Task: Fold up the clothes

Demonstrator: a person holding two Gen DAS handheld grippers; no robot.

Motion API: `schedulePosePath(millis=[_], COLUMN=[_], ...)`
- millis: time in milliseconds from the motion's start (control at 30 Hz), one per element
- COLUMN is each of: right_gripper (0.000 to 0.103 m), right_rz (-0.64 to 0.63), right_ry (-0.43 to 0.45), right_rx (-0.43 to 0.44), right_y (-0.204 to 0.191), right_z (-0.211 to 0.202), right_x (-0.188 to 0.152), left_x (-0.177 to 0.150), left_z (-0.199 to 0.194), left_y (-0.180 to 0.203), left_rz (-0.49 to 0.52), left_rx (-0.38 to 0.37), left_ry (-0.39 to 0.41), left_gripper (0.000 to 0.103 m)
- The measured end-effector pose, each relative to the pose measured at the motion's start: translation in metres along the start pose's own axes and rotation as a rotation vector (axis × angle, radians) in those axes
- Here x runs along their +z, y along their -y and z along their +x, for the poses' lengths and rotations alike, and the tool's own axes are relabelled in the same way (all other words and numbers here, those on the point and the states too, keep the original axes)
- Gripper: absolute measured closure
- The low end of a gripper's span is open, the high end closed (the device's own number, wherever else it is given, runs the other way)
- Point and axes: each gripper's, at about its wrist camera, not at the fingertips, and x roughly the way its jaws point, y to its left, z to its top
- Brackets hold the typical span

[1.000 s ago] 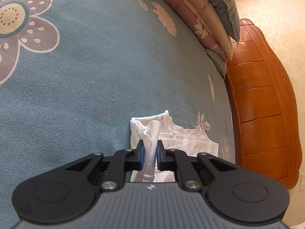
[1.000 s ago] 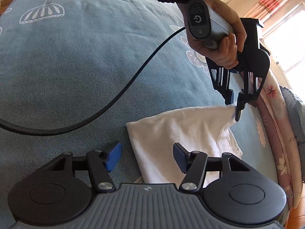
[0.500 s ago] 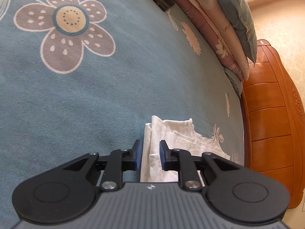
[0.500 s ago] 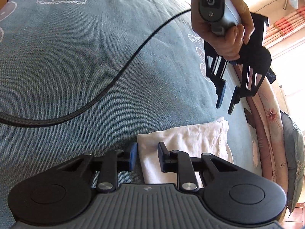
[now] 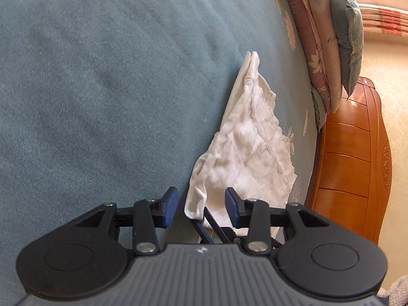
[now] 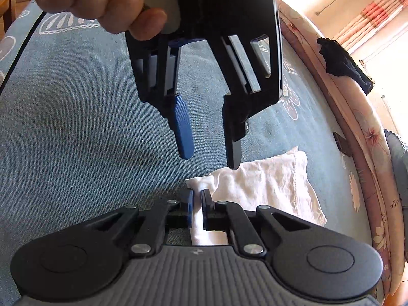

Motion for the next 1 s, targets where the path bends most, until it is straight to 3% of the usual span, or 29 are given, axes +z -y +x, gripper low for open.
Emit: schedulePosePath(millis=[200,333,367,433,467,600,733,833,867,900,1000], right_gripper=[0.097,0.096,0.088,0.063,0.046,0.044,0.033,0.037,0.058,0.087,0.094], right_rz=[0.037,0.042,0.047,0.06,0.067,0.066,0.023,0.059,0.078,0.092,0.15], right_ry=[0.0,-0.006,-0.009,-0.01,-0.014,-0.049,-0.018,-0.041,-0.051,-0.062,-0.07], right_rx=[0.004,-0.003,-0.011,-0.042,-0.059,-0.087,-0.235,-0.251,-0.237,-0.227,-0.185], right_y=[0.006,0.009,0.009,0.011,0.011,0.005,-0.008,-0.003,0.0,0.003,0.016], right_z=[0.0,0.003,0.003,0.003,0.004,0.014,0.026,0.035,0.036,0.037,0.036], right_x=[-0.004,-0.005,-0.006,-0.009,-0.011,-0.018,-0.013,-0.006,-0.004,-0.004,-0.005], left_x=[-0.005,0.001,0.003,0.007,0.008,0.012,0.013,0.015,0.015,0.016,0.023], left_z=[0.022,0.037,0.039,0.04,0.04,0.04,0.043,0.045,0.045,0.044,0.041], left_y=[-0.006,-0.009,-0.008,-0.006,-0.004,0.002,0.008,0.014,0.017,0.019,0.034], left_rz=[-0.031,-0.067,-0.07,-0.061,-0.059,-0.058,-0.055,-0.055,-0.047,-0.035,0.018], left_rx=[-0.02,-0.136,-0.148,-0.156,-0.163,-0.199,-0.215,-0.233,-0.234,-0.223,-0.174], left_ry=[-0.034,-0.05,-0.05,-0.046,-0.047,-0.061,-0.077,-0.089,-0.093,-0.094,-0.075], left_gripper=[0.056,0.057,0.058,0.059,0.059,0.059,0.058,0.057,0.057,0.057,0.057])
